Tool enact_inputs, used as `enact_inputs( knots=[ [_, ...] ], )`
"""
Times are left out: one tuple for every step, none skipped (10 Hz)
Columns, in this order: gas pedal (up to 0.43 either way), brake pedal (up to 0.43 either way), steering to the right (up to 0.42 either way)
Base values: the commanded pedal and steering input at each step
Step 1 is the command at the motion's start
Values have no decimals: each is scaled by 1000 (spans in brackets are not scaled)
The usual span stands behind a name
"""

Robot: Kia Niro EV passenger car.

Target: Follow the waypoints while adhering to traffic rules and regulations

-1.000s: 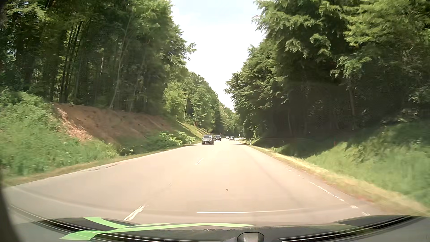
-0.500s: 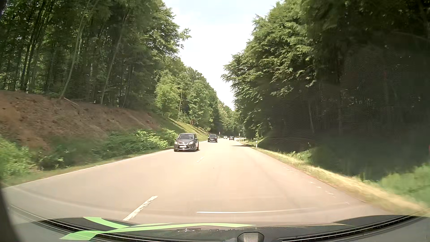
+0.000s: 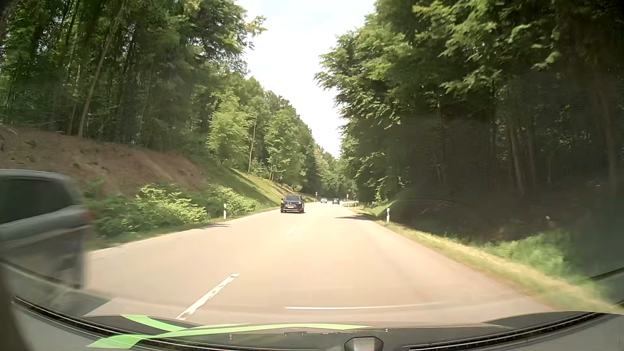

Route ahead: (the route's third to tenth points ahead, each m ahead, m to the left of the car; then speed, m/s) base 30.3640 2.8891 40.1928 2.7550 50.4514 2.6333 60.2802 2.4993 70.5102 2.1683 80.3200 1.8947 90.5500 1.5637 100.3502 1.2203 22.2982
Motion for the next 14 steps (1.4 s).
enact_inputs(
  knots=[
    [157, 0, 0],
    [157, 0, 0],
    [157, 0, 0],
    [150, 0, -1],
    [138, 0, -1],
    [138, 0, -1],
    [130, 0, -1],
    [130, 0, -1],
    [130, 0, -1],
    [130, 0, -1],
    [130, 0, -1],
    [130, 0, -1],
    [130, 0, -2],
    [118, 0, -2]
  ],
)
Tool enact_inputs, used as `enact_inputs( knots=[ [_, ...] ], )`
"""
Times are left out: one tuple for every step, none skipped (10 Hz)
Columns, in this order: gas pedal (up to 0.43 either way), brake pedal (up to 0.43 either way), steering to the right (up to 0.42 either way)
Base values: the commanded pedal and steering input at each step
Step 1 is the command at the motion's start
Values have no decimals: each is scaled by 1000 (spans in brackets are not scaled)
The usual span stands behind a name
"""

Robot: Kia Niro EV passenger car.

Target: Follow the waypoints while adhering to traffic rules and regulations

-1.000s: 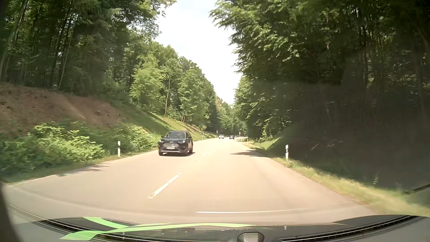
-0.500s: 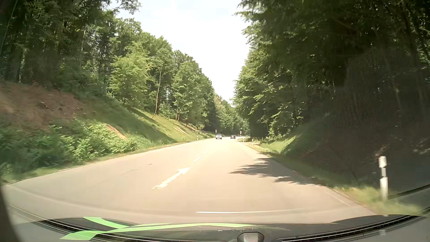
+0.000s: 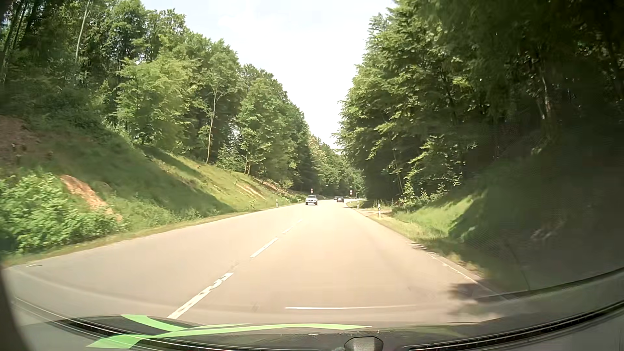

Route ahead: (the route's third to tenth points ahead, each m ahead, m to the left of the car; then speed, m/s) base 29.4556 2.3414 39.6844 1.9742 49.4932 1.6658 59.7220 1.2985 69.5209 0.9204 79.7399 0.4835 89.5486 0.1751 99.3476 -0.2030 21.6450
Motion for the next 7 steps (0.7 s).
enact_inputs(
  knots=[
    [118, 0, -2],
    [118, 0, -3],
    [118, 0, -2],
    [118, 0, -3],
    [118, 0, -2],
    [118, 0, -3],
    [118, 0, -3]
  ],
)
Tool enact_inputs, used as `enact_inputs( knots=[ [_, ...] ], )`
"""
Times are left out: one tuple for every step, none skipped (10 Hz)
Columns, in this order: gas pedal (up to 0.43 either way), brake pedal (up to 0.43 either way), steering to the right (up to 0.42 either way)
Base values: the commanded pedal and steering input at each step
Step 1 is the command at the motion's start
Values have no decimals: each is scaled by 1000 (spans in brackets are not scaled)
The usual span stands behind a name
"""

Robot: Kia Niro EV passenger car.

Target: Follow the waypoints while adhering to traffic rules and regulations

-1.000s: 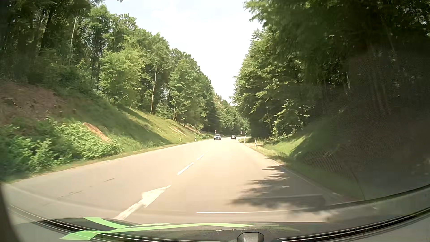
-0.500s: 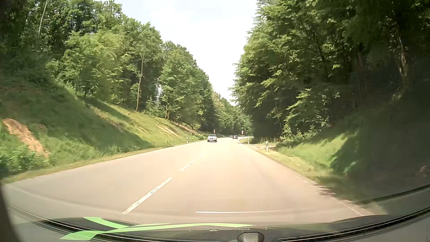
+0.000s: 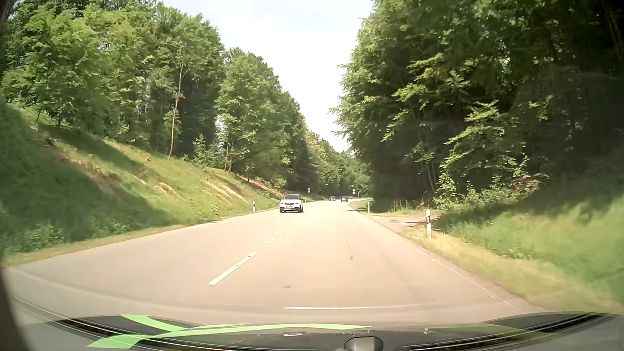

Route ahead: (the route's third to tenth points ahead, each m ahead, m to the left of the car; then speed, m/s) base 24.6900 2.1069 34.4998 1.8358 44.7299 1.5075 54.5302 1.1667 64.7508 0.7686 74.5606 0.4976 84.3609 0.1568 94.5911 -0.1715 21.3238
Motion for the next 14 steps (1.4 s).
enact_inputs(
  knots=[
    [118, 0, -3],
    [118, 0, -2],
    [118, 0, -2],
    [130, 0, -2],
    [138, 0, -3],
    [177, 0, -2],
    [177, 0, -2],
    [177, 0, -2],
    [177, 0, -2],
    [169, 0, -2],
    [157, 0, -2],
    [157, 0, -2],
    [150, 0, -2],
    [150, 0, -2]
  ],
)
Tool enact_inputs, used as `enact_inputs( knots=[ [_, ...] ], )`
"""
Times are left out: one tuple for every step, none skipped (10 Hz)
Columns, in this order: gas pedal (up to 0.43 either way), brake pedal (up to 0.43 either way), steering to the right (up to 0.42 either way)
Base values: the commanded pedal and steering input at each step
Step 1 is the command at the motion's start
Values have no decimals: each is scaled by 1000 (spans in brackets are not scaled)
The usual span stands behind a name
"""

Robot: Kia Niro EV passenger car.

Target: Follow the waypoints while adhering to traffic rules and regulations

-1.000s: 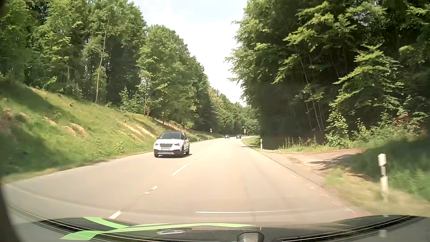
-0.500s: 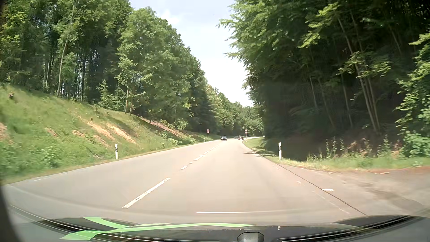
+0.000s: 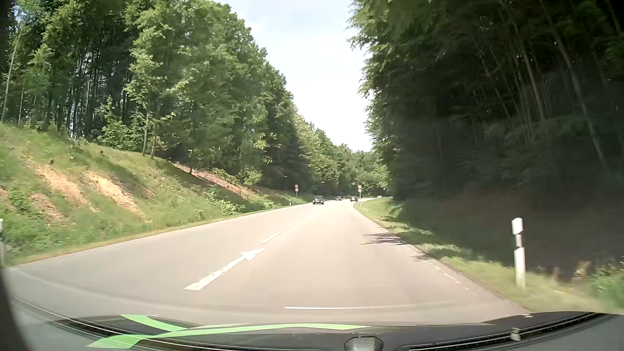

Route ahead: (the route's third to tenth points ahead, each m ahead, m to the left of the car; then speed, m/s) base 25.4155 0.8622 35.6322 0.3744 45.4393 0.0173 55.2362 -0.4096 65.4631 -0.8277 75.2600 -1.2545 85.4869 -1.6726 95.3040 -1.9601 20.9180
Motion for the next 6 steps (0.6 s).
enact_inputs(
  knots=[
    [150, 0, -3],
    [157, 0, -2],
    [157, 0, -2],
    [157, 0, -3],
    [157, 0, -2],
    [157, 0, -2]
  ],
)
